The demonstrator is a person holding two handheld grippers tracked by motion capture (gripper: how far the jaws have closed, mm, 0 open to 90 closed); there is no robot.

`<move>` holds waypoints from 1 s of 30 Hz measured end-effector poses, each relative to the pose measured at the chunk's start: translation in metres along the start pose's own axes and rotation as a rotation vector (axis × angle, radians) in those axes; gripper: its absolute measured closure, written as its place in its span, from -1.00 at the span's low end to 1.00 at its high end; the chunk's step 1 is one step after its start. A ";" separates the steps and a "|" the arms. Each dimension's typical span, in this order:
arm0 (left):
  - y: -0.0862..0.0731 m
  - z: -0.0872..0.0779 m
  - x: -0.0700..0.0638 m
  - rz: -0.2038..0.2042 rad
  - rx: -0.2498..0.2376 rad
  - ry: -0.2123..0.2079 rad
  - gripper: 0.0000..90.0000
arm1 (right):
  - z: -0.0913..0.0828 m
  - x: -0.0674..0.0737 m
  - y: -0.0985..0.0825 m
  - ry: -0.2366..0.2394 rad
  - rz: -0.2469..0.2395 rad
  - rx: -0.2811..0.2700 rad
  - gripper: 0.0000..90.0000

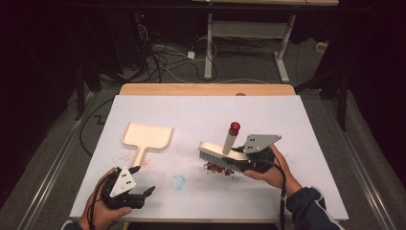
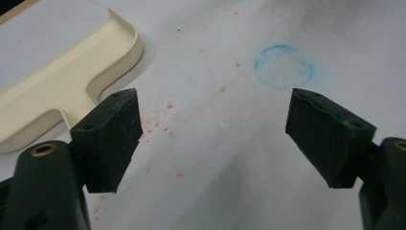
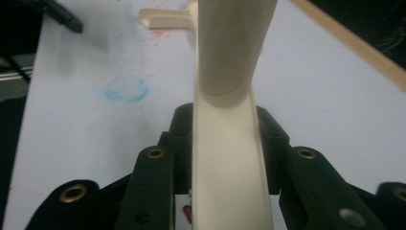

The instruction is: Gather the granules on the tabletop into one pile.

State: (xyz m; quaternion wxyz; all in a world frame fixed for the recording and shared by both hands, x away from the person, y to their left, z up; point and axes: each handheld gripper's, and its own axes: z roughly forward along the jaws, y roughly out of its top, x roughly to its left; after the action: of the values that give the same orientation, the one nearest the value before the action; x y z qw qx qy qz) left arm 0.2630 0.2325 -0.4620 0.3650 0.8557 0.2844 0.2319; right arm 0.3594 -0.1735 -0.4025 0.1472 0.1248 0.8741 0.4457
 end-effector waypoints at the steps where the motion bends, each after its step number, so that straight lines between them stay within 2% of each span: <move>1: 0.000 0.000 0.000 -0.003 -0.002 0.000 -0.57 | -0.002 -0.002 0.001 -0.032 -0.001 -0.003 0.49; 2: 0.000 0.000 0.000 -0.002 -0.002 0.002 -0.57 | -0.003 -0.006 0.003 -0.092 -0.001 -0.006 0.49; 3: 0.000 0.001 0.000 -0.011 0.003 -0.001 -0.57 | -0.003 -0.006 0.003 -0.092 -0.001 -0.006 0.49; 6: 0.000 0.001 0.001 -0.014 0.006 -0.003 -0.57 | 0.002 -0.013 0.003 -0.177 -0.001 -0.006 0.49; 7: 0.000 0.002 0.001 -0.014 0.007 -0.002 -0.57 | 0.009 -0.016 0.002 -0.210 -0.006 0.014 0.49; 9: 0.000 0.002 0.001 -0.003 0.007 0.004 -0.57 | 0.014 -0.018 0.001 -0.225 -0.007 0.024 0.49; 13: 0.000 0.003 0.000 -0.010 0.014 -0.005 -0.57 | 0.037 -0.020 -0.006 -0.283 -0.048 0.092 0.49; 17: -0.001 0.003 0.000 0.000 0.013 -0.001 -0.57 | 0.046 -0.018 -0.010 -0.273 -0.070 0.122 0.49; 18: -0.001 0.003 0.000 -0.011 0.018 -0.008 -0.57 | 0.048 -0.016 -0.012 -0.238 -0.073 0.105 0.49; 20: -0.001 0.003 -0.001 -0.009 0.019 -0.008 -0.57 | 0.048 -0.014 -0.012 -0.225 -0.077 0.103 0.49; 21: -0.001 0.003 -0.001 -0.008 0.019 -0.008 -0.57 | 0.048 -0.010 -0.013 -0.195 -0.107 0.106 0.49; 22: -0.001 0.003 -0.001 -0.007 0.019 -0.009 -0.57 | 0.048 -0.010 -0.013 -0.195 -0.107 0.106 0.49; 28: -0.001 0.002 -0.001 -0.006 0.017 -0.009 -0.57 | 0.034 0.003 -0.015 -0.101 -0.175 0.085 0.49; 30: -0.001 0.002 -0.001 -0.002 0.017 -0.009 -0.57 | 0.029 0.005 -0.015 -0.090 -0.186 0.076 0.49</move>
State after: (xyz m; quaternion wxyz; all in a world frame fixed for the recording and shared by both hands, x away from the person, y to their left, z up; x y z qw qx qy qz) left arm 0.2631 0.2311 -0.4642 0.3592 0.8596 0.2854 0.2252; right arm 0.3647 -0.1587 -0.4316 0.2221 0.0686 0.8906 0.3909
